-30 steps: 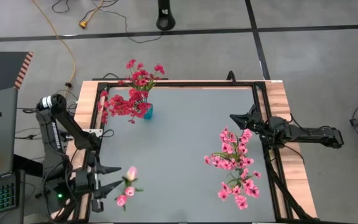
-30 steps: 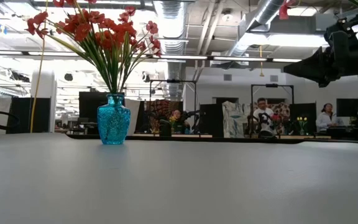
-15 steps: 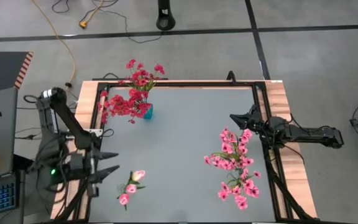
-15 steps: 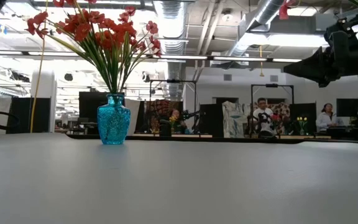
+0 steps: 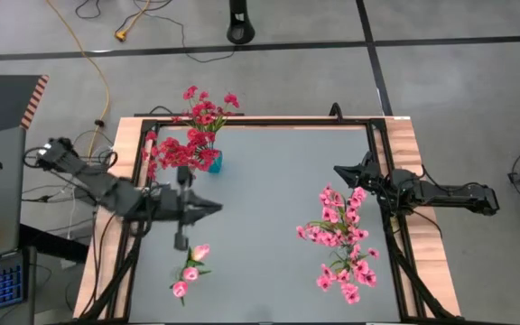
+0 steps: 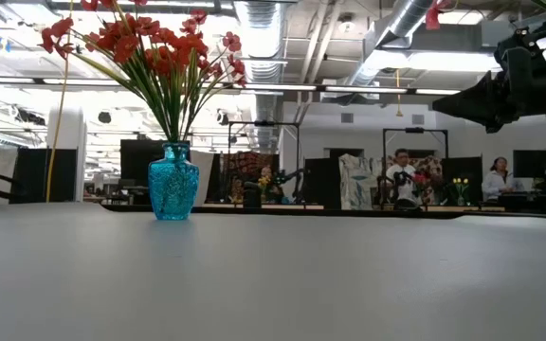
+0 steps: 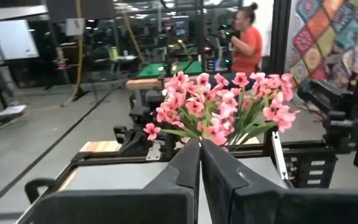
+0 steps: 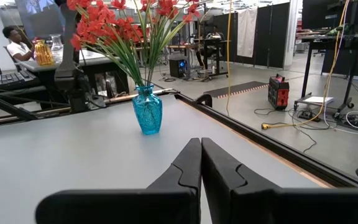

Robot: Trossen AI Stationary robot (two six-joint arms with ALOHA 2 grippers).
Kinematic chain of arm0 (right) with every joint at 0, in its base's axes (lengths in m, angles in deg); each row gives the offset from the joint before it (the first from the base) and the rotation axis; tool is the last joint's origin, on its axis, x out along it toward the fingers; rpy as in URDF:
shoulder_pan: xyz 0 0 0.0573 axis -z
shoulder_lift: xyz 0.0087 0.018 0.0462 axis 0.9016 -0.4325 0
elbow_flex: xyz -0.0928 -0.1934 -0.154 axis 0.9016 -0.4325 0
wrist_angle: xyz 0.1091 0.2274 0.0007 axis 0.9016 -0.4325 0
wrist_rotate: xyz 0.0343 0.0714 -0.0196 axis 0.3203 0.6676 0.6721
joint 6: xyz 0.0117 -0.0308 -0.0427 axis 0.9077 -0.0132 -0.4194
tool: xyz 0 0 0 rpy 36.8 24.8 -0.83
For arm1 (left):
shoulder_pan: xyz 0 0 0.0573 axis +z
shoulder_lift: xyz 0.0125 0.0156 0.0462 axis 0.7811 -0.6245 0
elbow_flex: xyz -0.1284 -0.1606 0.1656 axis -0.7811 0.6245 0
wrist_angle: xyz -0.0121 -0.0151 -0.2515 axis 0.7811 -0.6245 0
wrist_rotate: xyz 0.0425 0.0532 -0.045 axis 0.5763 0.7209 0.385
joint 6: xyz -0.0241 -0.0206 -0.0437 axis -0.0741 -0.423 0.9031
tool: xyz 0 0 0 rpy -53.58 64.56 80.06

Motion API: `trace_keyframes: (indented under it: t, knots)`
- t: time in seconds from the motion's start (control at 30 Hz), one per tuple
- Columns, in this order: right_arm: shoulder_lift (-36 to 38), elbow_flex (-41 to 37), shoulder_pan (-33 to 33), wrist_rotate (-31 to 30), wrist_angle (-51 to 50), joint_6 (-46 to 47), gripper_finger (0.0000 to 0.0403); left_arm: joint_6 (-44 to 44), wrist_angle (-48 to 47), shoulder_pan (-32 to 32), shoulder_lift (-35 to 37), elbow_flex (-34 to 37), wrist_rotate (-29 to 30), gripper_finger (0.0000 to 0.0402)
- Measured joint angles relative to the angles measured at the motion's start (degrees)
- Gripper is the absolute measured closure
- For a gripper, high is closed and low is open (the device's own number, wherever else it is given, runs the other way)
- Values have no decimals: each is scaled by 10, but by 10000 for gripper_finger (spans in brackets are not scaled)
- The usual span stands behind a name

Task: Sort flowers into vase by color
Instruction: Return to Home Position

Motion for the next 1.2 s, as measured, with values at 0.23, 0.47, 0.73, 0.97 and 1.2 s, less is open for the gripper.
trace_keyframes:
  t: [0.23,0.47,0.73,0.97,1.2]
  knots:
    - [0,0,0,0,0,0,365,-18,-36,134,9,0,-192,401]
    - [0,0,0,0,0,0,365,0,-49,168,50,40,-248,401]
    - [0,0,0,0,0,0,365,6,164,150,208,267,-231,401]
    - [0,0,0,0,0,0,365,6,160,149,365,377,-231,401]
    - [0,0,0,0,0,0,365,-5,120,149,484,445,-242,401]
